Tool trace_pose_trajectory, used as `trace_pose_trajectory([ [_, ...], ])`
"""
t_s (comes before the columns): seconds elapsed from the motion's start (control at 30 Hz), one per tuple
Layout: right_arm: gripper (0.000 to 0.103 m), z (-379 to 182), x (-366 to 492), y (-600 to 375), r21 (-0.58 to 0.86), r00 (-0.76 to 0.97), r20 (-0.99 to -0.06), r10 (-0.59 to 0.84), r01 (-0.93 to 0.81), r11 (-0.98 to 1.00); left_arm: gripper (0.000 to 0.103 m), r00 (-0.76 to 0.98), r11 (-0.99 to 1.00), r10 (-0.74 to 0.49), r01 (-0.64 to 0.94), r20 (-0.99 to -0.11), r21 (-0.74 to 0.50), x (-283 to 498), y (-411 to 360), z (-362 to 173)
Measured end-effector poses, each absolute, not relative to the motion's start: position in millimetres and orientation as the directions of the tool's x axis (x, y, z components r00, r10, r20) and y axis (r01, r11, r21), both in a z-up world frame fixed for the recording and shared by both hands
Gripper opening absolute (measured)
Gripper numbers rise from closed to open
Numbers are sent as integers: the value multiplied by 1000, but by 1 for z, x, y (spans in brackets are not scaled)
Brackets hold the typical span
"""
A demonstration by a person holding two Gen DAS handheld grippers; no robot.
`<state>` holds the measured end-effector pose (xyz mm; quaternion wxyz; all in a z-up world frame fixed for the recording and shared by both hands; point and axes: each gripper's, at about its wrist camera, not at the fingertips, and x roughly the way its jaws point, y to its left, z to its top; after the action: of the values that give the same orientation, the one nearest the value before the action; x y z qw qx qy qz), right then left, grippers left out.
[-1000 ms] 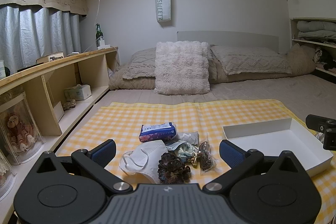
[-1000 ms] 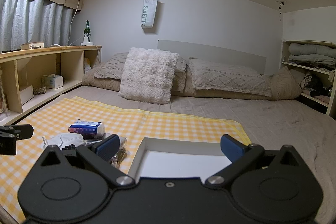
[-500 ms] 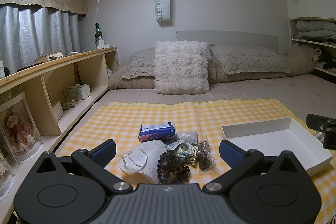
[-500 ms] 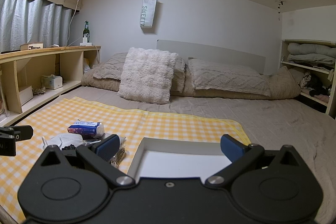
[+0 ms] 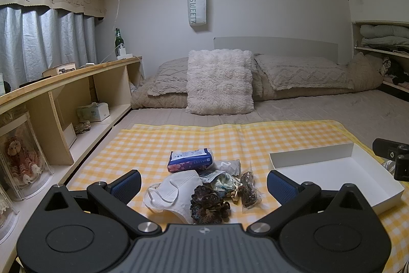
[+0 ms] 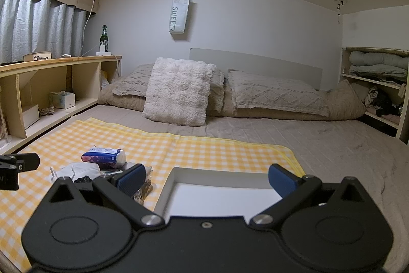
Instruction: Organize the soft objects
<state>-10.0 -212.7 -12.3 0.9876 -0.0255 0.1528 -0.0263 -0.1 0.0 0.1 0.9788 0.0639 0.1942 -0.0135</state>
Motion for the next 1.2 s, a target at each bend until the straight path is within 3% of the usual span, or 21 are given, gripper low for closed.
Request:
trace_pose_trajectory([
  [1.2, 103, -12, -10, -212, -58, 951, -303, -60, 44, 997, 103, 922, 992, -3, 52, -387, 118, 0, -2, -3],
])
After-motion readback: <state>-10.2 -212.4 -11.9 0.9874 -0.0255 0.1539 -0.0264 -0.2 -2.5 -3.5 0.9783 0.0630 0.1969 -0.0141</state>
